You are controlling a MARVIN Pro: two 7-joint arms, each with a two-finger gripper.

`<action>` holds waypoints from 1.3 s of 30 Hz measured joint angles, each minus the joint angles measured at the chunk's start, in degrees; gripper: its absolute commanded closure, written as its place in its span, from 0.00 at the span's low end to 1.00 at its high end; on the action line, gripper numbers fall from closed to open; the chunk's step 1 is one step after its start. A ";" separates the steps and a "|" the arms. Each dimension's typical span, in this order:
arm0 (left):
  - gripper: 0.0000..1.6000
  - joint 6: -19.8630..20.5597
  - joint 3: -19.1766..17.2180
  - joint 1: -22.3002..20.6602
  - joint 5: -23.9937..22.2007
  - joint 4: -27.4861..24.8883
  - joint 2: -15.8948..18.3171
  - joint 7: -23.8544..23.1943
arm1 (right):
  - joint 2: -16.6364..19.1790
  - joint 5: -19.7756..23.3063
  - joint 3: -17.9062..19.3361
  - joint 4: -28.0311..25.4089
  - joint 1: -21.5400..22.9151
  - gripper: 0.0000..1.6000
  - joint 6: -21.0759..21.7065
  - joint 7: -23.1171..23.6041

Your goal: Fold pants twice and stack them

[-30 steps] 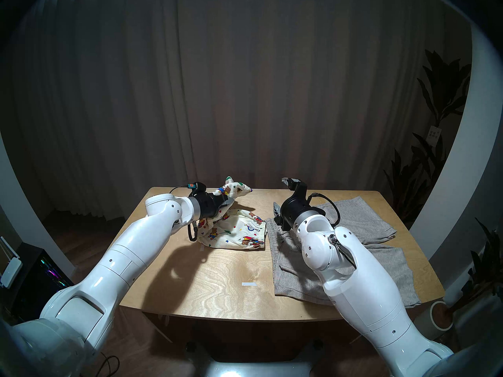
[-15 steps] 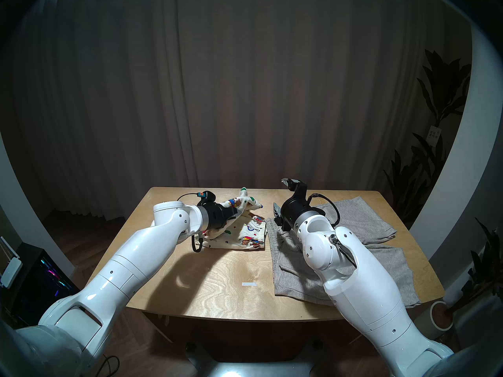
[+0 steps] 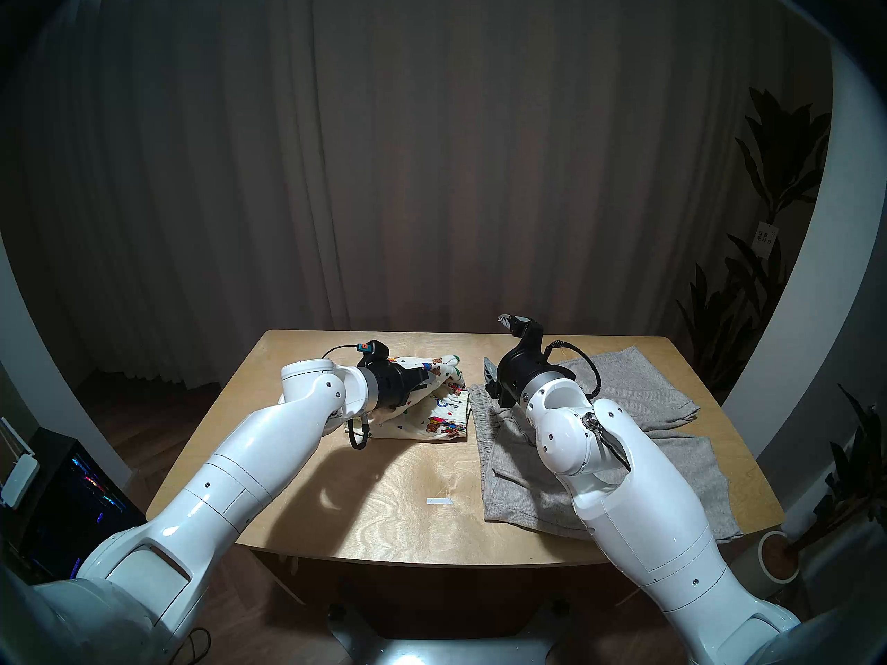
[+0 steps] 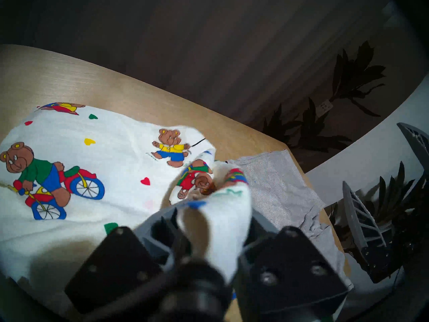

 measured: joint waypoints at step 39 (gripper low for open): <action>0.00 4.75 1.74 4.05 -5.72 1.49 -0.55 -7.94 | 1.77 1.02 2.04 -0.24 -0.72 0.00 1.77 -0.17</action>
